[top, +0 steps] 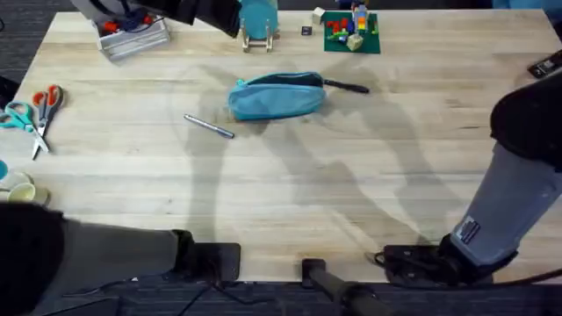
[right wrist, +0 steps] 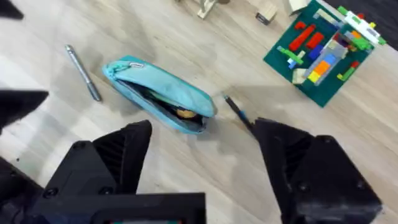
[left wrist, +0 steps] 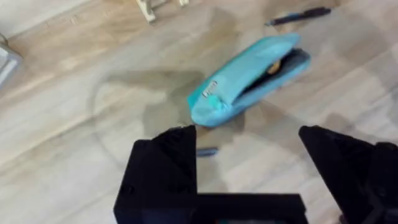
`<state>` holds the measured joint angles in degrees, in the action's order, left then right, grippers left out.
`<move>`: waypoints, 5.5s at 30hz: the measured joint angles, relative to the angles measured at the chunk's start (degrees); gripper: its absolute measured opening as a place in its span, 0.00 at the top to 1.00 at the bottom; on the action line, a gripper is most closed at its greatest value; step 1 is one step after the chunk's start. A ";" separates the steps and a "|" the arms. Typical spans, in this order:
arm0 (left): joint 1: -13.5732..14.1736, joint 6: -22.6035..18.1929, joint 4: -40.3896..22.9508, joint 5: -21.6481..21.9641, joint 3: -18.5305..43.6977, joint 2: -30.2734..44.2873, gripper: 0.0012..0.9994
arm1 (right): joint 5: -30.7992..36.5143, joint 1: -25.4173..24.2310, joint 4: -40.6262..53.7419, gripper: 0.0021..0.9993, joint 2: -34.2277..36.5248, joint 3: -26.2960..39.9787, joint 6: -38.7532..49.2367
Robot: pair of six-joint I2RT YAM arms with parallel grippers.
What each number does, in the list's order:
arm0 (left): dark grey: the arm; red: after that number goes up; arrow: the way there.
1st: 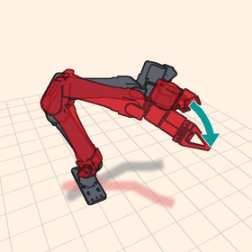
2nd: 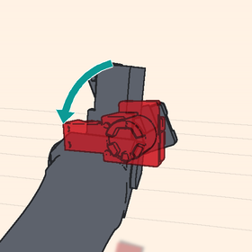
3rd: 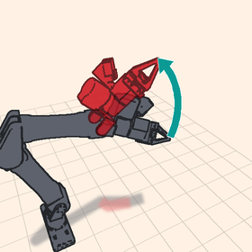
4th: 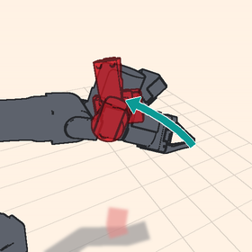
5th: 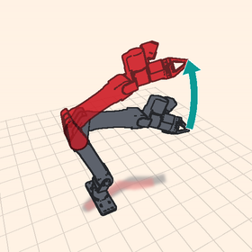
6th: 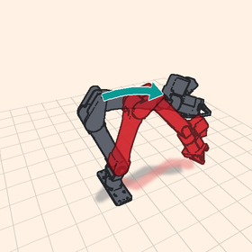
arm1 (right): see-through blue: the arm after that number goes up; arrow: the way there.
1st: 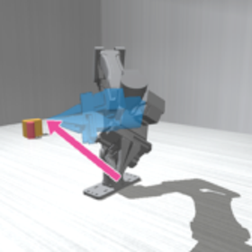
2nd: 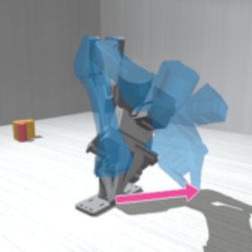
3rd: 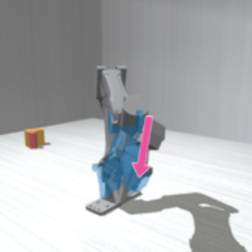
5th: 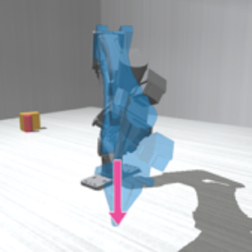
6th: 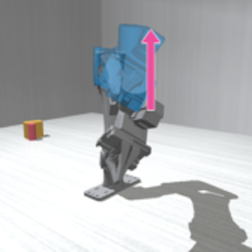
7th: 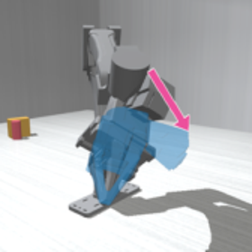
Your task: Unzip the bag, pick up the pens from the table one at a time and place them inside, then zip the bag closed.
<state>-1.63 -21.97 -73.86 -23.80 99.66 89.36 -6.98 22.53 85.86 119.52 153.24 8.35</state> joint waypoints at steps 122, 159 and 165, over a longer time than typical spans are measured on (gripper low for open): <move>6.58 7.19 -10.76 9.91 -8.74 -11.41 0.01 | -14.50 2.35 -13.71 0.00 12.78 -34.06 45.11; 6.58 8.93 -11.18 10.28 -8.74 -11.41 0.01 | -14.48 -13.10 -7.85 0.00 -7.25 -28.77 24.62; 6.58 9.50 -12.20 10.67 -8.76 -11.41 0.01 | -14.48 -13.10 -7.82 0.00 -9.27 -28.77 22.33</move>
<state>4.95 -12.48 -86.06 -13.13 90.89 77.95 -21.45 9.43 78.04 110.25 124.46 30.68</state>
